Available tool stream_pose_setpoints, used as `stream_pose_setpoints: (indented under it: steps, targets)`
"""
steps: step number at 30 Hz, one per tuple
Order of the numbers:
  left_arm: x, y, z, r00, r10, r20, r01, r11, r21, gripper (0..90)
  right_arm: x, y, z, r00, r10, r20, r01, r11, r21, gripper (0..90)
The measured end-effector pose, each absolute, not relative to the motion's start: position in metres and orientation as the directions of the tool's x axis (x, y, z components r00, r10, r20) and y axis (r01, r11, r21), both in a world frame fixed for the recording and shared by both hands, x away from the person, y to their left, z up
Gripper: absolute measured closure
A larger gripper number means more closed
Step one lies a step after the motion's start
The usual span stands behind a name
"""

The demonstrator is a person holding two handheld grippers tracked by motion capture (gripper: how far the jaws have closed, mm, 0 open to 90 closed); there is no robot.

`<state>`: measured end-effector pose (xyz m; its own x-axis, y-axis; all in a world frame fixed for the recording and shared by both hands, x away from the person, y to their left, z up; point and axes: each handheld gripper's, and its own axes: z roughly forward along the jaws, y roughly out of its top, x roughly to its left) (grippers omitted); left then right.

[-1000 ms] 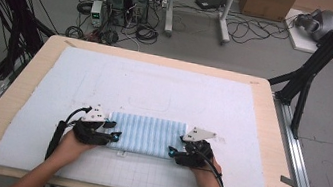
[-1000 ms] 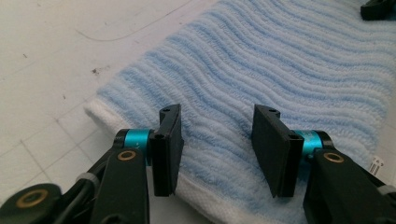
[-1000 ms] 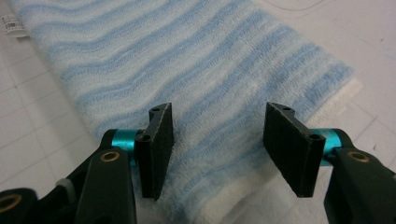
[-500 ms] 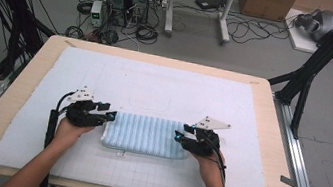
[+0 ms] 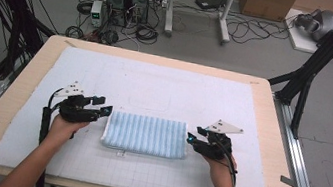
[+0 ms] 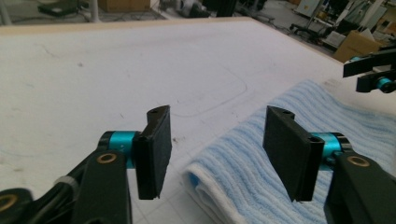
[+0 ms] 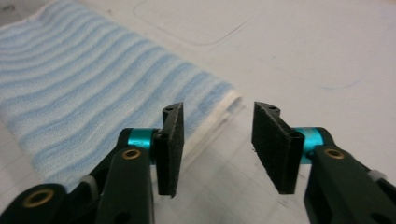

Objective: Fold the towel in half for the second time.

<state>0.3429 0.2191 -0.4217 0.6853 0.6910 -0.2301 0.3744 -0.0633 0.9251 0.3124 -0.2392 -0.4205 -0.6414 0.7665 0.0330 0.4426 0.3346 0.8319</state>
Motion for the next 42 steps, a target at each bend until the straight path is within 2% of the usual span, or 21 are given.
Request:
stream_pose_setpoints:
  steps: [1, 3, 5, 8, 14, 21, 42]
  targets:
    - [0.343, 0.222, -0.420, 0.680, 0.698, -0.226, 0.370, -0.061, 0.927, 39.2, 0.310, -0.243, -0.417, -0.636, 0.772, 0.020, 0.429, 0.331, 0.840, 46.7]
    - [0.344, 0.227, -0.417, 0.659, 0.718, -0.224, 0.356, -0.035, 0.934, 30.3, 0.305, -0.251, -0.413, -0.612, 0.790, -0.025, 0.410, 0.343, 0.845, 40.2]
    - [0.344, 0.230, -0.415, 0.652, 0.730, -0.204, 0.342, -0.044, 0.939, 19.3, 0.304, -0.260, -0.409, -0.581, 0.814, -0.024, 0.413, 0.320, 0.852, 31.7]
    - [0.342, 0.235, -0.413, 0.650, 0.738, -0.181, 0.317, -0.047, 0.947, 18.9, 0.303, -0.272, -0.405, -0.516, 0.856, -0.044, 0.409, 0.290, 0.865, 20.0]
    - [0.340, 0.238, -0.410, 0.654, 0.737, -0.170, 0.288, -0.035, 0.957, 19.3, 0.302, -0.287, -0.406, -0.469, 0.882, -0.044, 0.408, 0.261, 0.875, 11.9]
    - [0.337, 0.241, -0.408, 0.654, 0.740, -0.159, 0.277, -0.038, 0.960, 19.4, 0.303, -0.293, -0.406, -0.469, 0.883, -0.005, 0.421, 0.229, 0.878, 11.8]
    - [0.333, 0.243, -0.410, 0.645, 0.750, -0.146, 0.273, -0.048, 0.961, 20.0, 0.301, -0.294, -0.404, -0.447, 0.894, -0.002, 0.423, 0.213, 0.881, 11.8]
